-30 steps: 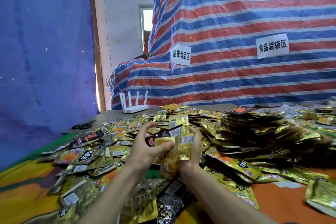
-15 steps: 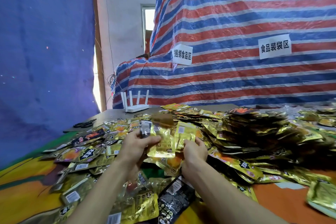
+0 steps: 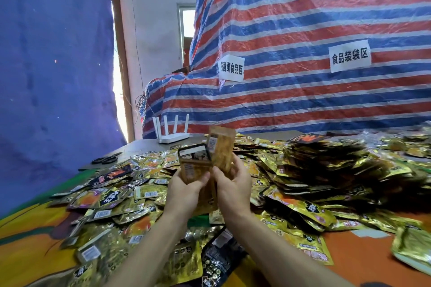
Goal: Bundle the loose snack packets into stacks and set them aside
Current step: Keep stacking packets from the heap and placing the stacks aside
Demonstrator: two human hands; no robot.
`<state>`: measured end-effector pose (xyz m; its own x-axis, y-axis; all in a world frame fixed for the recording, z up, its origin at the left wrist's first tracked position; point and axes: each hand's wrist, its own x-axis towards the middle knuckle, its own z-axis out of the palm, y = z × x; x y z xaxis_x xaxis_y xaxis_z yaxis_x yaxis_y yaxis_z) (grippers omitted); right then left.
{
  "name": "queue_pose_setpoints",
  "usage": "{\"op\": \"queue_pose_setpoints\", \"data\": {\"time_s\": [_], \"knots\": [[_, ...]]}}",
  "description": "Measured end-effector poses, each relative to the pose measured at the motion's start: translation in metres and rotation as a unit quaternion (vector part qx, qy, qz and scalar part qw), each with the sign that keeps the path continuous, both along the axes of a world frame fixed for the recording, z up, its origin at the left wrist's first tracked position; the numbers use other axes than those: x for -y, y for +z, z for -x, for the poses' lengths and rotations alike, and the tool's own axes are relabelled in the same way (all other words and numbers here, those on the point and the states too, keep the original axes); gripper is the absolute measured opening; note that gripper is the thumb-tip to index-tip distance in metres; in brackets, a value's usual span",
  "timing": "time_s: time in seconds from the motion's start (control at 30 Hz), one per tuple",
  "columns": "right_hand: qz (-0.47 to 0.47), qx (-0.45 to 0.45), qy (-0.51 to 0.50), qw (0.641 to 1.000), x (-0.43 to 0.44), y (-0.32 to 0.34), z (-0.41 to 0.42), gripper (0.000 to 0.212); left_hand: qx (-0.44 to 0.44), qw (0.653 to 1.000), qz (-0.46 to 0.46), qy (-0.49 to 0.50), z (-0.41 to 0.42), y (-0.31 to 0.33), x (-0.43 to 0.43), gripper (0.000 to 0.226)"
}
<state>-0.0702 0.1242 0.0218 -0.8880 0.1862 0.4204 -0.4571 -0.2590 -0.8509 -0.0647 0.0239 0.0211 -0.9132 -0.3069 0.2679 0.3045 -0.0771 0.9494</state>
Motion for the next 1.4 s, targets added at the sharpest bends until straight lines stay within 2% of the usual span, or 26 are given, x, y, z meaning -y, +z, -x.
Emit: {"op": "queue_pose_setpoints", "data": {"time_s": [0.1, 0.23, 0.4, 0.5, 0.57, 0.6, 0.73, 0.83, 0.93, 1.03, 1.1, 1.17, 1.27, 1.33, 1.4], "knots": [[-0.041, 0.05, 0.046, 0.997, -0.004, -0.004, 0.002, 0.021, 0.005, 0.996, 0.084, 0.008, 0.001, -0.006, 0.01, 0.018], [-0.097, 0.103, 0.108, 0.984, -0.011, -0.003, 0.002, 0.034, 0.04, 0.989, 0.137, -0.049, -0.002, -0.011, 0.012, 0.027], [-0.093, 0.079, 0.127, 0.984, -0.018, 0.005, 0.006, 0.026, -0.013, 0.995, 0.074, -0.068, -0.006, -0.006, 0.012, 0.024], [-0.054, 0.082, 0.13, 0.987, -0.014, 0.002, 0.005, 0.028, -0.034, 0.996, 0.061, -0.063, -0.007, -0.009, 0.005, 0.051], [-0.029, 0.104, 0.134, 0.985, -0.005, -0.006, 0.002, 0.032, -0.014, 0.993, 0.074, -0.087, -0.004, -0.015, -0.001, 0.075], [-0.018, 0.111, 0.135, 0.984, -0.002, -0.008, 0.0, 0.034, 0.001, 0.991, 0.083, -0.1, -0.003, -0.018, -0.003, 0.079], [-0.027, 0.083, 0.078, 0.993, 0.003, -0.008, 0.001, 0.04, 0.012, 0.988, 0.115, -0.101, -0.003, -0.02, -0.004, 0.061], [-0.043, 0.043, 0.031, 0.998, 0.004, -0.005, 0.001, 0.039, -0.057, 0.985, 0.14, -0.08, -0.005, -0.021, -0.007, 0.061], [-0.015, 0.041, 0.046, 0.998, 0.0, -0.001, 0.0, 0.053, -0.104, 0.983, 0.148, -0.044, -0.007, -0.019, -0.008, 0.055], [-0.034, 0.102, 0.096, 0.99, -0.006, -0.003, 0.001, 0.068, -0.024, 0.98, 0.173, -0.101, -0.012, -0.016, -0.002, 0.042], [-0.047, 0.114, 0.116, 0.986, -0.008, -0.006, 0.003, 0.066, 0.024, 0.964, 0.193, -0.18, -0.015, -0.017, 0.002, 0.026], [-0.052, 0.116, 0.123, 0.984, -0.007, -0.004, 0.003, 0.068, 0.014, 0.956, 0.205, -0.209, -0.018, -0.016, 0.001, 0.015], [-0.011, 0.106, 0.129, 0.986, -0.004, 0.001, 0.003, 0.088, -0.056, 0.962, 0.221, -0.149, -0.019, -0.012, -0.003, 0.015], [0.021, 0.106, 0.125, 0.986, -0.002, 0.003, 0.001, 0.087, -0.095, 0.978, 0.171, -0.07, -0.017, -0.007, -0.003, 0.018], [0.014, 0.128, 0.126, 0.984, 0.001, -0.001, 0.003, 0.077, -0.119, 0.988, 0.101, 0.005, -0.013, -0.003, -0.001, 0.029]]}}
